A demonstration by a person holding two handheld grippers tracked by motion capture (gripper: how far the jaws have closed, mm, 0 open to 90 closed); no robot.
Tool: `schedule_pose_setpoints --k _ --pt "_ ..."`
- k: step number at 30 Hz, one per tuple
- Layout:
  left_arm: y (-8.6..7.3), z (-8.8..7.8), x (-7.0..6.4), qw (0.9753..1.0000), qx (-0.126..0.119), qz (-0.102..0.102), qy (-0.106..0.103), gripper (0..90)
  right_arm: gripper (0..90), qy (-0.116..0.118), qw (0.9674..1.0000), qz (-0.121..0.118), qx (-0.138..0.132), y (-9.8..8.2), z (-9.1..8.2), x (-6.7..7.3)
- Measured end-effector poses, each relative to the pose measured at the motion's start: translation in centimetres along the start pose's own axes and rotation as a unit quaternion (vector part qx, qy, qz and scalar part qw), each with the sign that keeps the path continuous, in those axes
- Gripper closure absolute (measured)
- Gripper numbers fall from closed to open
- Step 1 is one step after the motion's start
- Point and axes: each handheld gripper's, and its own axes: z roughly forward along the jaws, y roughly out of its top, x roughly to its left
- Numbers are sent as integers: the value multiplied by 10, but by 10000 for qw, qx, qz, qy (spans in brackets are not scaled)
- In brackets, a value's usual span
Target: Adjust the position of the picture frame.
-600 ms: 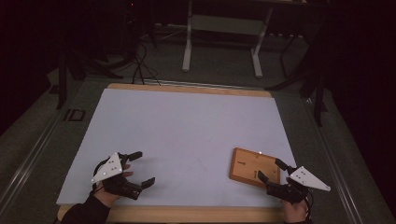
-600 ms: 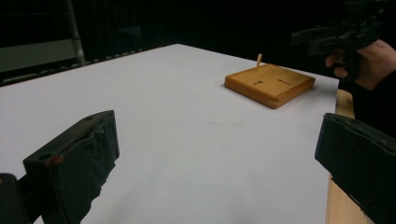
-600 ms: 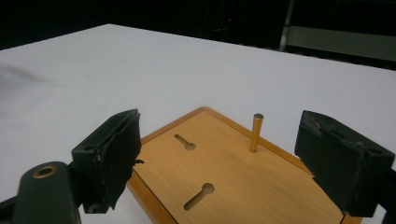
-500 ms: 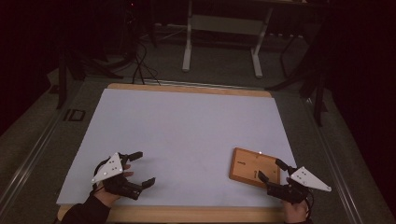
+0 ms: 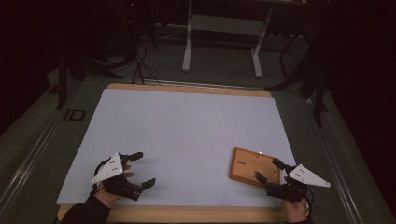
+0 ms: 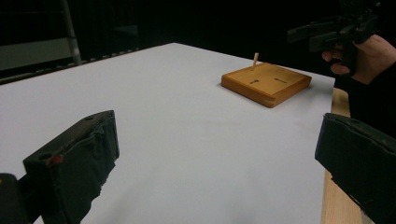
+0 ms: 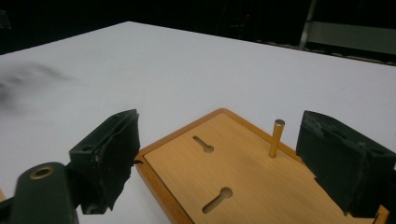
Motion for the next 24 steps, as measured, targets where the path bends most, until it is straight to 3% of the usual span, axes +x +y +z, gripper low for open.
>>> schedule_pose_setpoints --k 6,9,11,24 --pt "0 1 -1 10000 10 -19 -30 2 116 83 9998 139 107 7 4 -12" --pt "0 1 -1 10000 16 -28 -34 2 134 196 9995 59 230 10 7 -20" --pt "0 1 -1 10000 25 -36 -48 1 151 157 9992 -31 372 12 11 -25" --pt "0 2 -2 10000 61 -22 -68 2 199 195 9965 53 809 15 43 -51"
